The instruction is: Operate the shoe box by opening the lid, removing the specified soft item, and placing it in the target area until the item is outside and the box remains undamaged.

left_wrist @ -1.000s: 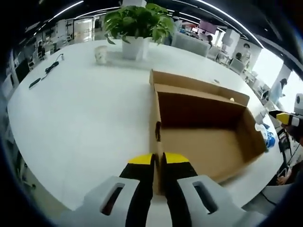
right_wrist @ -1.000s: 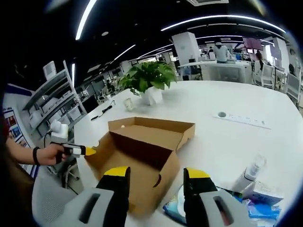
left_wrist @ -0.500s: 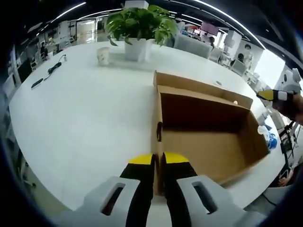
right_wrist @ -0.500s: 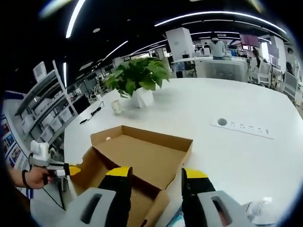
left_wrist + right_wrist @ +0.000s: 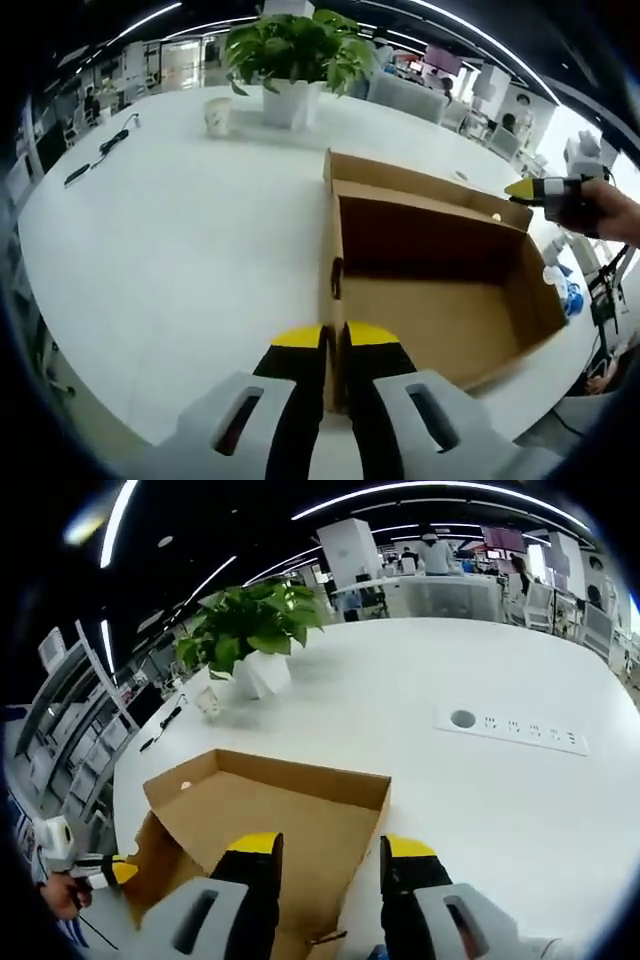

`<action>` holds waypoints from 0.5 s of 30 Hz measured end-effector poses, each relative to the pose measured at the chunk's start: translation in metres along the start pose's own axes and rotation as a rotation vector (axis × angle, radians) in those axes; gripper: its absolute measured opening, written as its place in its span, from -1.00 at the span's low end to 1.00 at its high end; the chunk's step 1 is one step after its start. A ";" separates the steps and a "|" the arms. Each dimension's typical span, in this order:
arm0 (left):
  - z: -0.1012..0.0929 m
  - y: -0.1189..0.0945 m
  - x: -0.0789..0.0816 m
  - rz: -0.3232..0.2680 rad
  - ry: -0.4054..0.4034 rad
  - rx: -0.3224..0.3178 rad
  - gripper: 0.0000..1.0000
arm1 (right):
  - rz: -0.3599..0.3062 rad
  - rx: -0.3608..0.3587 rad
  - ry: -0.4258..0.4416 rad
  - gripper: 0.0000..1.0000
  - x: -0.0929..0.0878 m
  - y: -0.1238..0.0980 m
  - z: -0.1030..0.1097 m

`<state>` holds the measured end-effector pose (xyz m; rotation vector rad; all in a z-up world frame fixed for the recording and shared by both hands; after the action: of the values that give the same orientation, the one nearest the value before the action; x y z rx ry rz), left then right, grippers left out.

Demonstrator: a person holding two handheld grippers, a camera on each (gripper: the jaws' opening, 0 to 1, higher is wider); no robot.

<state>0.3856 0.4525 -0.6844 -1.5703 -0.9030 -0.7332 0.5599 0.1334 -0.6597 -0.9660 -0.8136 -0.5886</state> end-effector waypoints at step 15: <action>-0.002 -0.001 0.000 0.009 0.002 -0.001 -0.90 | 0.092 -0.041 0.012 -0.40 -0.007 0.044 -0.022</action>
<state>0.3847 0.4512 -0.6830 -1.5735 -0.8940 -0.7292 0.5964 0.1349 -0.6937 -1.0305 -0.7453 -0.5330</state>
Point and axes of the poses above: the point that each gripper's makers call its tool centre point, and the gripper's own axes: y roughly forward along the fingers, z roughly to its left, x roughly out of its top, the point moved 6 cm from there along -y, roughly backward along the fingers, and after that the axes turned 15 degrees about -z, right-handed, at the moved point
